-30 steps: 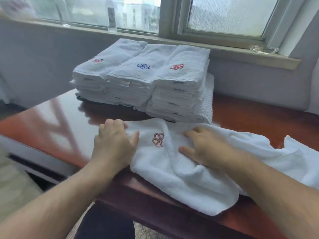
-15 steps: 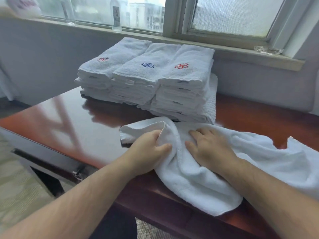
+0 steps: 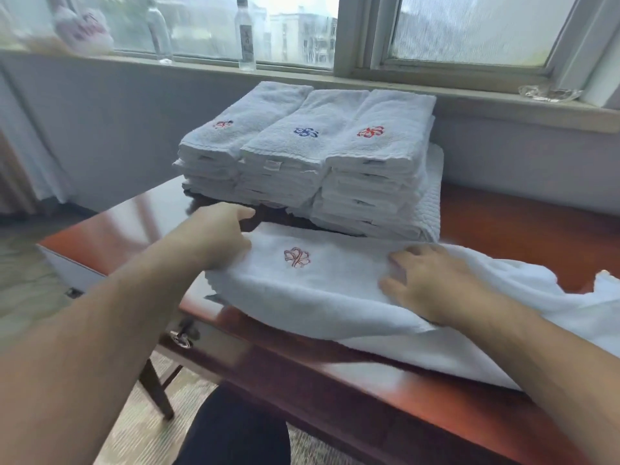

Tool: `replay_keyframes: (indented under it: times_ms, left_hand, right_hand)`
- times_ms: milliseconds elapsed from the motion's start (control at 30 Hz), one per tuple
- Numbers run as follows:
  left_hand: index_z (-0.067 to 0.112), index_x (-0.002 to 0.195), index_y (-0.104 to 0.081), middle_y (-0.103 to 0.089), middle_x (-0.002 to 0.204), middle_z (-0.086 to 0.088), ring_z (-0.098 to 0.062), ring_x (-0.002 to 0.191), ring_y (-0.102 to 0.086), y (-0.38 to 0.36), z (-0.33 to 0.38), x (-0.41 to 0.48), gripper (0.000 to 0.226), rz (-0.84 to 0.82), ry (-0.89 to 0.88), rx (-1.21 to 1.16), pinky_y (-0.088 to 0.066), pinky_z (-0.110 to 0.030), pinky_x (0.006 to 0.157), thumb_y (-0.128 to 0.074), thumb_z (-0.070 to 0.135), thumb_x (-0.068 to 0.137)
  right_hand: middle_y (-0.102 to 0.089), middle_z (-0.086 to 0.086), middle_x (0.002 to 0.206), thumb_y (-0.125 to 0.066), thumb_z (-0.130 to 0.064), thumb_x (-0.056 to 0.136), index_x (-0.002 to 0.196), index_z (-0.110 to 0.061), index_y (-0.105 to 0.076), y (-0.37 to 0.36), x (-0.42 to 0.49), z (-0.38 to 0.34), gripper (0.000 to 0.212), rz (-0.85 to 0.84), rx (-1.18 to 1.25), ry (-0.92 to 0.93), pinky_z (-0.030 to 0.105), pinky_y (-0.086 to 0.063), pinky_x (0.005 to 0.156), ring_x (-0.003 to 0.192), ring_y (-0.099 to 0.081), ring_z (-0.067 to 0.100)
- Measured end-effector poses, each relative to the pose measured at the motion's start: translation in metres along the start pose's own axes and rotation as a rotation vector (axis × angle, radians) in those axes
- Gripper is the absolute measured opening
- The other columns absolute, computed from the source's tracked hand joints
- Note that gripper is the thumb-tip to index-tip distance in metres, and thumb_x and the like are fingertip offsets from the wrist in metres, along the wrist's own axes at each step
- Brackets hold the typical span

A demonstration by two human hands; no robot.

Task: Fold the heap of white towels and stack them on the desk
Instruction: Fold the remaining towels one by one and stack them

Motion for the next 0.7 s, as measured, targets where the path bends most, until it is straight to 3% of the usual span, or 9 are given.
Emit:
replay_keyframes:
  times_ms: [100,167,233,300,367,433,533,600,700]
  left_hand:
    - [0.035,0.146,-0.047,-0.051,0.141,-0.002,-0.026,0.13,-0.045,-0.015,-0.003,0.0,0.054,0.086,-0.052,0.191,-0.044,-0.041,0.103,-0.058,0.027,0.093]
    - [0.036,0.137,-0.055,-0.052,0.136,0.002,-0.023,0.127,-0.045,-0.03,0.011,-0.004,0.043,0.11,-0.272,0.079,-0.041,-0.045,0.106,-0.06,0.031,0.095]
    - [0.037,0.132,-0.059,-0.053,0.135,0.008,-0.016,0.127,-0.047,-0.051,0.028,-0.011,0.034,0.009,-0.461,-0.003,-0.039,-0.04,0.109,-0.056,0.04,0.098]
    - [0.037,0.137,-0.054,-0.049,0.142,0.009,-0.016,0.132,-0.044,-0.073,0.042,-0.02,0.042,-0.116,-0.545,0.051,-0.037,-0.038,0.111,-0.049,0.052,0.098]
    - [0.039,0.146,-0.04,-0.044,0.147,0.009,-0.016,0.133,-0.039,-0.089,0.048,-0.026,0.057,-0.132,-0.559,0.151,-0.036,-0.04,0.111,-0.044,0.062,0.095]
    - [0.04,0.147,-0.038,-0.049,0.137,0.01,-0.015,0.126,-0.045,-0.089,0.052,-0.025,0.052,-0.067,-0.549,0.052,-0.042,-0.038,0.104,-0.044,0.057,0.098]
    - [0.04,0.141,-0.048,-0.051,0.132,0.01,-0.016,0.12,-0.047,-0.077,0.057,-0.011,0.042,-0.017,-0.535,-0.041,-0.042,-0.033,0.1,-0.055,0.04,0.1]
    - [0.039,0.15,-0.037,-0.039,0.15,0.007,-0.019,0.133,-0.034,-0.073,0.057,0.0,0.068,-0.118,-0.524,0.143,-0.033,-0.034,0.11,-0.068,0.048,0.09]
    - [0.034,0.157,-0.021,-0.033,0.157,0.006,-0.022,0.141,-0.028,-0.071,0.057,0.008,0.101,-0.293,-0.409,0.275,-0.026,-0.04,0.117,-0.074,0.064,0.077]
  right_hand:
    - [-0.043,0.002,0.148,-0.036,-0.063,0.096,0.147,-0.028,-0.04,-0.01,-0.005,-0.011,0.062,0.012,0.068,0.061,0.044,-0.038,0.109,0.136,-0.033,0.025]
    - [-0.047,0.003,0.14,-0.035,-0.063,0.096,0.144,-0.027,-0.043,-0.013,-0.007,-0.014,0.061,0.05,0.06,0.04,0.041,-0.042,0.103,0.129,-0.035,0.025]
    - [-0.05,0.004,0.135,-0.038,-0.064,0.095,0.139,-0.026,-0.049,-0.011,-0.006,-0.013,0.059,0.06,0.046,0.056,0.037,-0.042,0.096,0.126,-0.04,0.025]
    - [-0.054,0.0,0.127,-0.044,-0.065,0.094,0.132,-0.029,-0.053,-0.004,-0.005,-0.009,0.053,0.057,0.069,0.063,0.033,-0.041,0.085,0.115,-0.05,0.021]
    - [-0.06,-0.004,0.117,-0.049,-0.065,0.092,0.127,-0.031,-0.056,0.003,-0.003,0.001,0.048,0.07,0.131,0.036,0.031,-0.038,0.077,0.098,-0.054,0.017]
    - [-0.062,-0.005,0.113,-0.051,-0.062,0.094,0.125,-0.031,-0.058,0.007,0.0,0.012,0.045,0.111,0.166,0.019,0.03,-0.036,0.076,0.093,-0.051,0.015]
    - [-0.054,-0.004,0.13,-0.062,-0.058,0.09,0.135,-0.03,-0.056,0.01,0.008,0.024,0.053,0.09,0.191,0.059,0.026,-0.035,0.086,0.117,-0.051,0.017]
    - [-0.05,-0.003,0.14,-0.072,-0.062,0.081,0.143,-0.029,-0.049,0.011,0.013,0.027,0.074,-0.012,0.199,0.047,0.026,-0.037,0.091,0.125,-0.049,0.019]
    - [-0.06,-0.004,0.127,-0.077,-0.07,0.069,0.133,-0.028,-0.056,0.016,0.017,0.03,0.079,-0.104,0.168,0.006,0.029,-0.045,0.091,0.109,-0.056,0.017]
Point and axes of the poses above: each hand's wrist, its own x-axis towards the middle knuckle, its own y-axis out of the back of the hand, z = x × y, the point moved 2 cm from there along x, towards the middle knuckle
